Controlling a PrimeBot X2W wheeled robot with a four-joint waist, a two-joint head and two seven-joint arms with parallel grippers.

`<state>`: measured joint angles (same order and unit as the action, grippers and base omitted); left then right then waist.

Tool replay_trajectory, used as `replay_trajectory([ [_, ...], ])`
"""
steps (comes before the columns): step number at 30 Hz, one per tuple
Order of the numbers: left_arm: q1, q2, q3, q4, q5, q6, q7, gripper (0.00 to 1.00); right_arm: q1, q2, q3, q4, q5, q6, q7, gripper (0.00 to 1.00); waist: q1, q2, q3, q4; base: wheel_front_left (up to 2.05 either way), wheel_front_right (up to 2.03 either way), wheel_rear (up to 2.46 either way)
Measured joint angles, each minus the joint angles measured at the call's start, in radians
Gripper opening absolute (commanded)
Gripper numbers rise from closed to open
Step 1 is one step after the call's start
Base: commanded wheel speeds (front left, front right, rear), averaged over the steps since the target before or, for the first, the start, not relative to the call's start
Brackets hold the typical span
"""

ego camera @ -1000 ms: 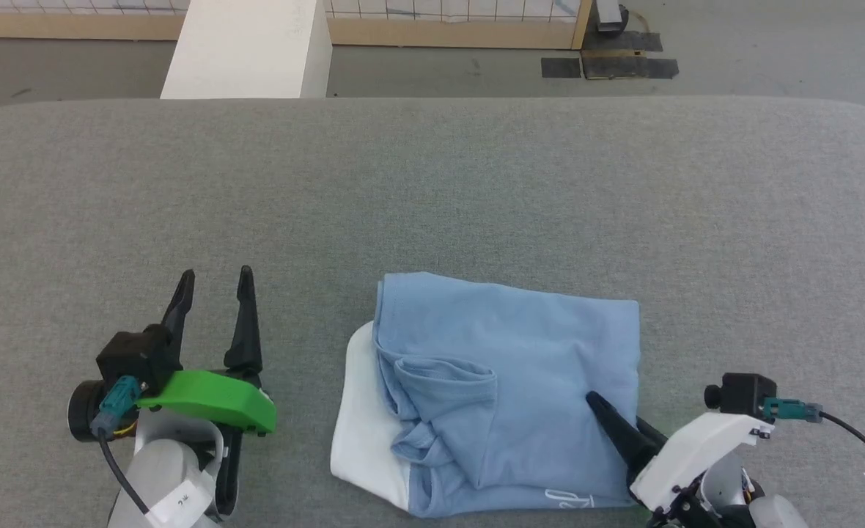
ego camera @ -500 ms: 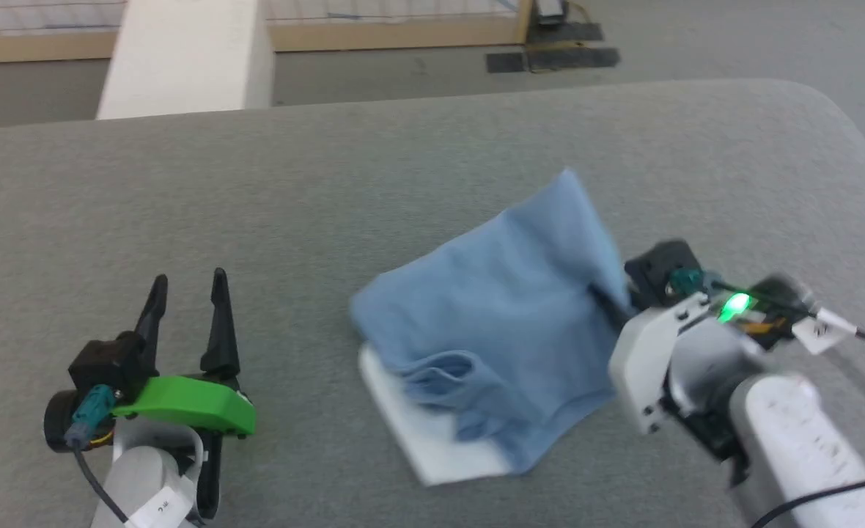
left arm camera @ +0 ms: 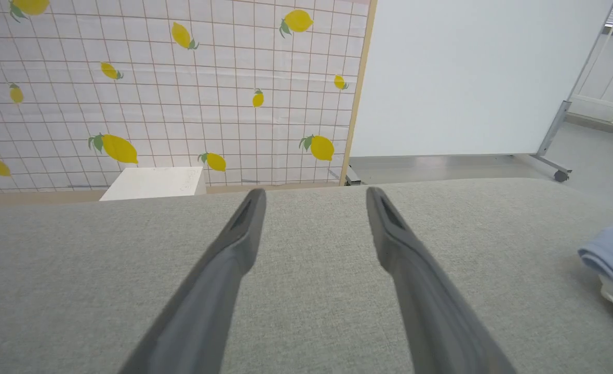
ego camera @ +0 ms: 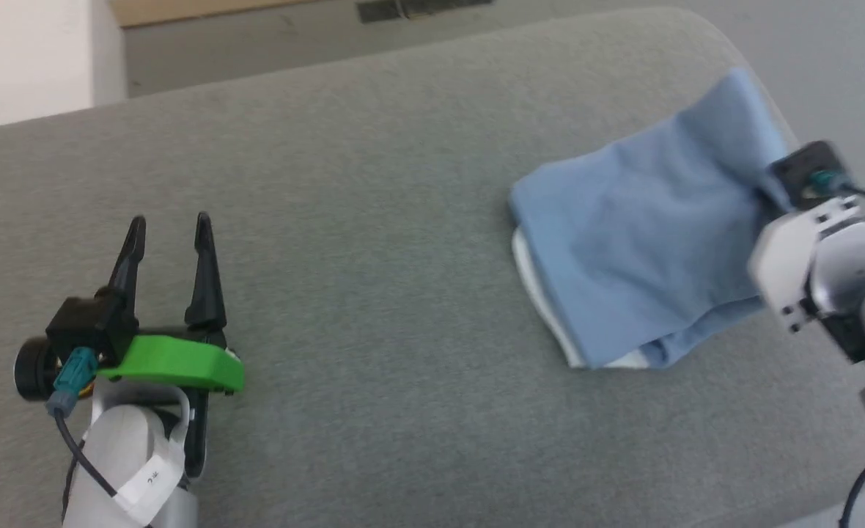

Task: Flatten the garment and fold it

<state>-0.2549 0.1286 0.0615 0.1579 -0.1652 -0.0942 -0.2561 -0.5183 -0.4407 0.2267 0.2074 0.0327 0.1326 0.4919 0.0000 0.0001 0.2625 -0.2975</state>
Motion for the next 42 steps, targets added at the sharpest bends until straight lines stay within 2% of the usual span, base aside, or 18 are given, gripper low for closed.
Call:
replay_trajectory([
  [9, -0.048, 0.034, -0.021, -0.081, 0.023, 0.011, 0.062, 1.0, -0.107, 0.023, -0.207, 0.231, -0.077, 0.0, -0.168, 0.0, 0.0, 0.0, 0.117, -0.068, 0.0, 0.0, 0.0],
  [13, -0.063, 0.044, -0.032, -0.104, 0.025, 0.012, 0.088, 1.0, -0.169, 0.048, -0.275, 0.332, -0.121, 0.0, -0.245, 0.0, 0.0, 0.0, 0.166, -0.082, 0.0, 0.0, 0.0],
  [19, -0.065, 0.049, -0.046, -0.107, 0.025, 0.012, 0.097, 1.0, -0.232, 0.086, -0.363, 0.463, -0.195, 0.0, -0.301, 0.0, 0.0002, 0.0, 0.21, -0.078, 0.0, 0.0, 0.0],
  [20, -0.065, 0.049, -0.047, -0.107, 0.025, 0.012, 0.097, 1.0, -0.236, 0.093, -0.378, 0.475, -0.2, 0.0, -0.308, 0.07, 0.0001, 0.0, 0.211, -0.074, 0.0, 0.0, 0.0],
  [21, -0.064, 0.048, -0.048, -0.105, 0.025, 0.014, 0.096, 1.0, -0.238, 0.1, -0.391, 0.487, -0.207, 0.0, -0.318, 0.47, 0.0001, 0.0, 0.21, -0.071, 0.0, 0.0, 0.0],
  [22, -0.063, 0.048, -0.048, -0.101, 0.024, 0.016, 0.095, 1.0, -0.239, 0.107, -0.402, 0.5, -0.214, 0.0, -0.327, 1.0, 0.0002, 0.0, 0.206, -0.067, 0.0, 0.0, 0.0],
  [27, -0.053, 0.027, -0.057, -0.063, 0.014, 0.018, 0.066, 1.0, -0.236, 0.115, -0.443, 0.538, -0.214, 0.0, -0.379, 1.0, 0.0001, 0.0, 0.165, -0.051, 0.0, 0.0, 0.0],
  [32, -0.011, -0.001, -0.072, 0.002, -0.005, 0.017, 0.036, 1.0, -0.16, 0.139, -0.437, 0.518, -0.15, 0.0, -0.446, 1.0, 0.0001, 0.0, 0.091, -0.021, 0.0, 0.0, 0.0],
  [36, 0.022, -0.018, -0.079, 0.043, -0.018, 0.017, 0.021, 1.0, -0.066, 0.16, -0.413, 0.435, -0.062, 0.0, -0.486, 1.0, 0.0001, 0.0, 0.021, 0.012, 0.0, 0.0, 0.0],
  [42, 0.057, -0.043, -0.087, 0.078, -0.052, 0.021, 0.006, 1.0, 0.095, 0.18, -0.381, 0.224, 0.046, 0.0, -0.507, 1.0, 0.0, 0.0, -0.07, 0.076, 0.0, 0.0, 0.0],
])
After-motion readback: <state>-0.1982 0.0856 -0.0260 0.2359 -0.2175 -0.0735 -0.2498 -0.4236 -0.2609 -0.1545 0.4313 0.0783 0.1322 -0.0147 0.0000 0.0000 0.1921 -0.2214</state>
